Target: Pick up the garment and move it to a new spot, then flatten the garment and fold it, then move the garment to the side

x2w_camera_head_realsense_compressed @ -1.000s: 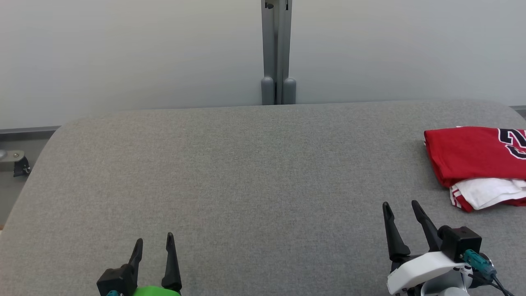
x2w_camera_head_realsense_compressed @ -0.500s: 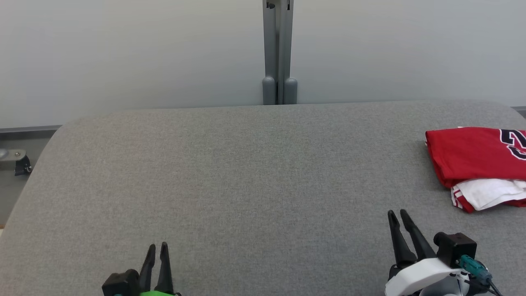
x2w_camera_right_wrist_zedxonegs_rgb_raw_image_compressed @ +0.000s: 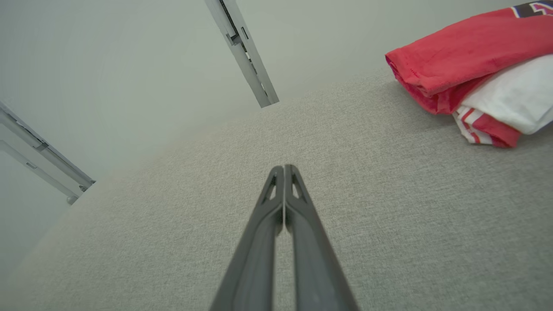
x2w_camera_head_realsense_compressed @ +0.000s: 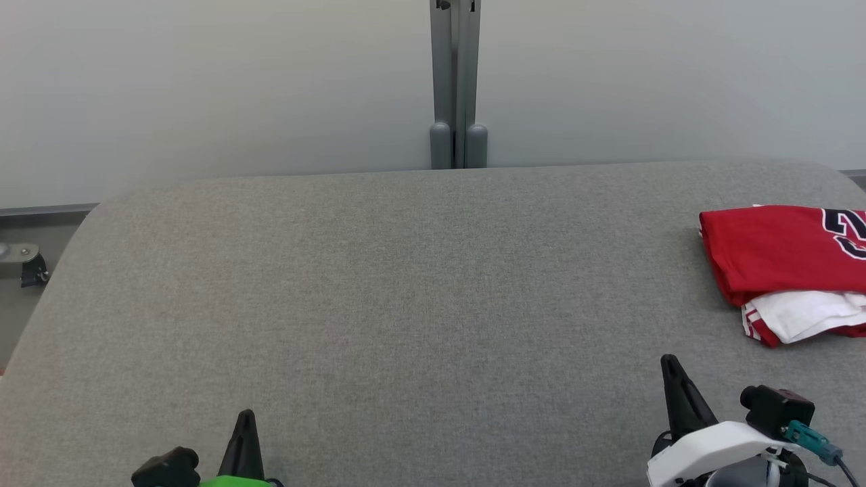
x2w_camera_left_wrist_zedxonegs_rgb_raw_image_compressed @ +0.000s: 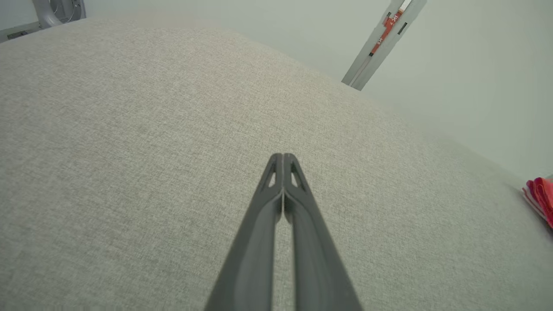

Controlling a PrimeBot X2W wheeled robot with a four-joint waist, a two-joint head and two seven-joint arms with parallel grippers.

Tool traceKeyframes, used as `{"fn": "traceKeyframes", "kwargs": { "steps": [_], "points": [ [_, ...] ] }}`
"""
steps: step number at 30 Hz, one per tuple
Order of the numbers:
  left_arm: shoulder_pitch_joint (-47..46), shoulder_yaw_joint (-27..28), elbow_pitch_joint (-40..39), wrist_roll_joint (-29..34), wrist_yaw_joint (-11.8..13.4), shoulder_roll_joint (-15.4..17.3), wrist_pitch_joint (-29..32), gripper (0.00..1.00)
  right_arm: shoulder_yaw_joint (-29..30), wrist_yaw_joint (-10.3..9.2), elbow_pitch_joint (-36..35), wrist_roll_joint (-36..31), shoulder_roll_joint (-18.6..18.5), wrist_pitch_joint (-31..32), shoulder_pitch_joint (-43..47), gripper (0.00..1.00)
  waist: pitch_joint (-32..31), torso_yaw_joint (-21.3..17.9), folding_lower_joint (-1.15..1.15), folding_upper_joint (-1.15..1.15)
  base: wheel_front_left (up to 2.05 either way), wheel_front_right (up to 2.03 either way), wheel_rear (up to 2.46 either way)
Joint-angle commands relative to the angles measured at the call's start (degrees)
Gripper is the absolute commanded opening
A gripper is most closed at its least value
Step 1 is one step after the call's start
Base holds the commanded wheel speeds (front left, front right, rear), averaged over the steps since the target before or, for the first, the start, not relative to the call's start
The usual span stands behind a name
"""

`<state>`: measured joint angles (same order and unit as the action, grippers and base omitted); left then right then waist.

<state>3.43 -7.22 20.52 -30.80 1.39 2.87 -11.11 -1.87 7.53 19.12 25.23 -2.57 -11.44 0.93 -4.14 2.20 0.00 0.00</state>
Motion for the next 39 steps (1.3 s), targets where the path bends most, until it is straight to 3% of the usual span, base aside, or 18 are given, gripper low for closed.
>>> {"fn": "traceKeyframes", "kwargs": {
  "steps": [1, 14, 39],
  "points": [
    [-2.11, 0.81, -1.21, -2.51, -0.57, 0.05, 0.51, 0.0, 0.5, 0.0, -1.24, 2.72, -0.14, 0.57, -1.71, 0.0, 0.07, -0.04, 0.0, 0.0, 0.0, 0.0, 0.0],
    [-3.7, 3.32, -2.31, -14.05, -2.2, 0.05, 3.83, 0.0, 2.05, -0.01, -2.11, 15.26, -0.2, 3.95, -2.86, 0.0, 0.61, -0.31, 0.0, 0.0, 0.0, 0.0, 0.0],
    [-6.01, 6.97, -3.82, -30.32, -4.62, 0.06, 8.59, 0.0, 4.26, -0.03, -3.24, 33.08, -0.28, 8.82, -4.55, 0.0, 1.54, -0.79, 0.0, 0.0, 0.0, 0.0, 0.0]
  ]
}}
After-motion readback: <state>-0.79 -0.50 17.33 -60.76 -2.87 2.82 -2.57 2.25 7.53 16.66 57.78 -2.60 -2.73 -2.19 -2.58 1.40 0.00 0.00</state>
